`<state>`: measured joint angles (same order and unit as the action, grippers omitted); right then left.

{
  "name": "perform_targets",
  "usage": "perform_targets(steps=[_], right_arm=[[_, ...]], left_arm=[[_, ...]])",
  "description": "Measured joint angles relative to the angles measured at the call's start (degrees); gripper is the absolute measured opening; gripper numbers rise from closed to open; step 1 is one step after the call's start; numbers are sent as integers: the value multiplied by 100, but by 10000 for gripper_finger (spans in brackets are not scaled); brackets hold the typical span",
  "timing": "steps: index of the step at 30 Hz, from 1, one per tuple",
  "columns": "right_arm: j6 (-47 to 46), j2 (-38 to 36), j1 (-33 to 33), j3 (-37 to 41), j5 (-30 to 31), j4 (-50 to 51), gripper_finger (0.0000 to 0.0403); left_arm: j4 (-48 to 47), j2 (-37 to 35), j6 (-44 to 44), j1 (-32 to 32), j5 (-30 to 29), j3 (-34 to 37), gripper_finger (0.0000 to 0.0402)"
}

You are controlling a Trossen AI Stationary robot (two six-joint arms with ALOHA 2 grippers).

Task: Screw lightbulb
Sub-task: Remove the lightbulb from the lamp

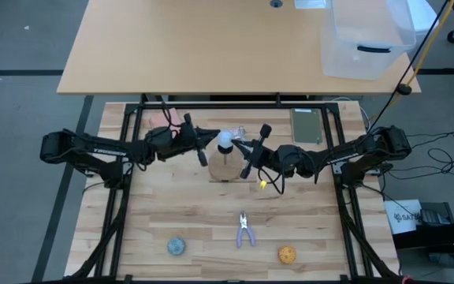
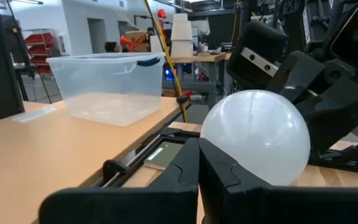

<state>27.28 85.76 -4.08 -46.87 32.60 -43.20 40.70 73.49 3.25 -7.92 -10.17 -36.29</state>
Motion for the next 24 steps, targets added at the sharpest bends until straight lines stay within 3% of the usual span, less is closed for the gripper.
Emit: perform_targets(steps=[15, 24], right_arm=[[66, -9, 83, 0, 230, 51, 0], [31, 2, 200, -8, 430, 322, 0]], left_arm=[[-231, -11, -35, 421, -463, -7, 0], [-373, 17, 26, 883, -389, -7, 0]])
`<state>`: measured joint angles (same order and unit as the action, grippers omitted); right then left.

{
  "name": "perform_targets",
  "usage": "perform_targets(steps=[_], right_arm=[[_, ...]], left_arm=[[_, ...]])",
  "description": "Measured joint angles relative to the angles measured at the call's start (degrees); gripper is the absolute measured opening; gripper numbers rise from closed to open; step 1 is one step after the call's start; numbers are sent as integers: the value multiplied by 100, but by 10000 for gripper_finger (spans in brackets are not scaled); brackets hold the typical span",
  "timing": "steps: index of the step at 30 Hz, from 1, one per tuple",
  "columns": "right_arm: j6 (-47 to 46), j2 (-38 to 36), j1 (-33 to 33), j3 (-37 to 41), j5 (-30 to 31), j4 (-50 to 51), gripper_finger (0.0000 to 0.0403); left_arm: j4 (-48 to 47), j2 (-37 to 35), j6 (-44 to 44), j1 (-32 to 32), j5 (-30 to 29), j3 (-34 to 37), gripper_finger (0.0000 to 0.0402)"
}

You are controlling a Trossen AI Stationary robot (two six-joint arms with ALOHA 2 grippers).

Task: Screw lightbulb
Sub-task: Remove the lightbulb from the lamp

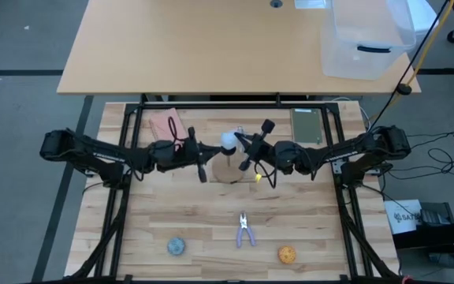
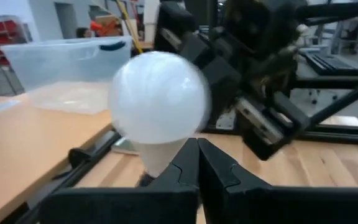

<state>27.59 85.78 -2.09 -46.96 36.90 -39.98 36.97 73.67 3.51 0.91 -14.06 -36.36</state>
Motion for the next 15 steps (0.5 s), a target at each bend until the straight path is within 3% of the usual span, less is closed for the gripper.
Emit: perform_targets(steps=[5, 15], right_arm=[[35, 3, -4, 2, 99, 19, 0], [366, 2, -631, -110, 1249, 252, 0]], left_arm=[[25, -9, 16, 168, -174, 2, 0], [-465, -252, 596, 422, -1934, 3, 0]])
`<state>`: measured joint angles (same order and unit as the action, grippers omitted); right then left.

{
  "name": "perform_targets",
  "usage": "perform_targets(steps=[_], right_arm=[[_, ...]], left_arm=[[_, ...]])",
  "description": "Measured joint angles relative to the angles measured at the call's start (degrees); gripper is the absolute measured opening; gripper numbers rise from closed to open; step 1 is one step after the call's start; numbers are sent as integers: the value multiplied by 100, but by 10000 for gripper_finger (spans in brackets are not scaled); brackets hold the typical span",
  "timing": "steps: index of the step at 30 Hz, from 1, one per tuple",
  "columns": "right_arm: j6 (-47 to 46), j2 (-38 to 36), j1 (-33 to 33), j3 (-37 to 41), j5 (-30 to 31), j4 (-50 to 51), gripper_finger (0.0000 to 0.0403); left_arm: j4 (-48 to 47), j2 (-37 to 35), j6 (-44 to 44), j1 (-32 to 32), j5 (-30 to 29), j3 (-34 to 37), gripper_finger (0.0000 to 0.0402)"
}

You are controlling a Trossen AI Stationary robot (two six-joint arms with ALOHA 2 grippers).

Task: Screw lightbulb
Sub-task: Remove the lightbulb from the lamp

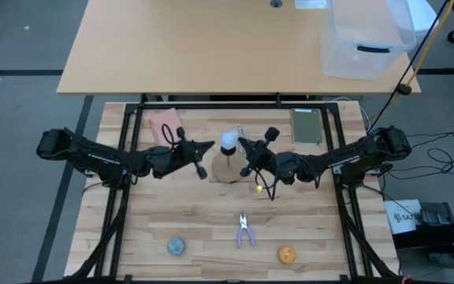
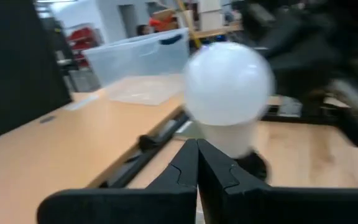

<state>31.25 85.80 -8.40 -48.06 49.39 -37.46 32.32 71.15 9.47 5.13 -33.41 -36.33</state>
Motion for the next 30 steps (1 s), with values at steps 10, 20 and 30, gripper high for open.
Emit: perform_targets(steps=[10, 20, 30], right_arm=[[-12, -4, -387, -17, -3, -183, 0], [1, -4, -196, -19, -602, -172, 0], [-51, -11, -66, -19, -512, -122, 0]], left_arm=[[248, -34, -312, -748, 1231, 2, 0], [553, -34, -351, -874, 1941, 2, 0], [500, -42, -345, -696, 1934, 2, 0]])
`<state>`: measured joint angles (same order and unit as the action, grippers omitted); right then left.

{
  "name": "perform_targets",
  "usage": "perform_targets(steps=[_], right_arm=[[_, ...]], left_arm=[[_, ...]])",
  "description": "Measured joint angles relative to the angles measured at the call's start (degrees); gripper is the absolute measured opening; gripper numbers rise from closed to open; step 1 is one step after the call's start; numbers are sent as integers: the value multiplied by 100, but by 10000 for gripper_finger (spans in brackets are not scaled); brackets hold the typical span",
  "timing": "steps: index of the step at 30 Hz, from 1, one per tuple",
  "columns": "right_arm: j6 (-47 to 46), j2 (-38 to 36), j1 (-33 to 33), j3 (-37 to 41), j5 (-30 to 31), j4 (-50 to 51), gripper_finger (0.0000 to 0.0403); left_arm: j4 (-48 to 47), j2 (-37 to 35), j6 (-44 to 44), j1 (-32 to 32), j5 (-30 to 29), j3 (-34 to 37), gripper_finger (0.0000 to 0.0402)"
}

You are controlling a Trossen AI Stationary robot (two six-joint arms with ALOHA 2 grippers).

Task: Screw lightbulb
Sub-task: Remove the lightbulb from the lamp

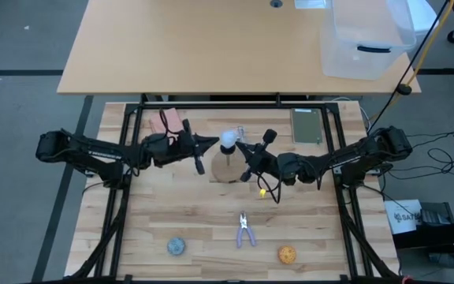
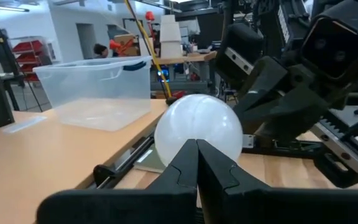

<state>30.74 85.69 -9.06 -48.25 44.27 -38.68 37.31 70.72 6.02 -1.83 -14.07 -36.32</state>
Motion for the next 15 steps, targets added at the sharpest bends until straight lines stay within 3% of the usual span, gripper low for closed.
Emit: perform_targets(steps=[4, 12, 15], right_arm=[[3, 0, 30, 2, 31, 4, 0], [35, 2, 224, 0, -15, 109, 0], [11, 2, 275, 0, 35, 130, 0]], left_arm=[[-25, 0, 0, 69, 60, 0, 0], [-90, 10, 10, 149, 952, 0, 0], [-107, 10, 44, 163, 968, 0, 0]])
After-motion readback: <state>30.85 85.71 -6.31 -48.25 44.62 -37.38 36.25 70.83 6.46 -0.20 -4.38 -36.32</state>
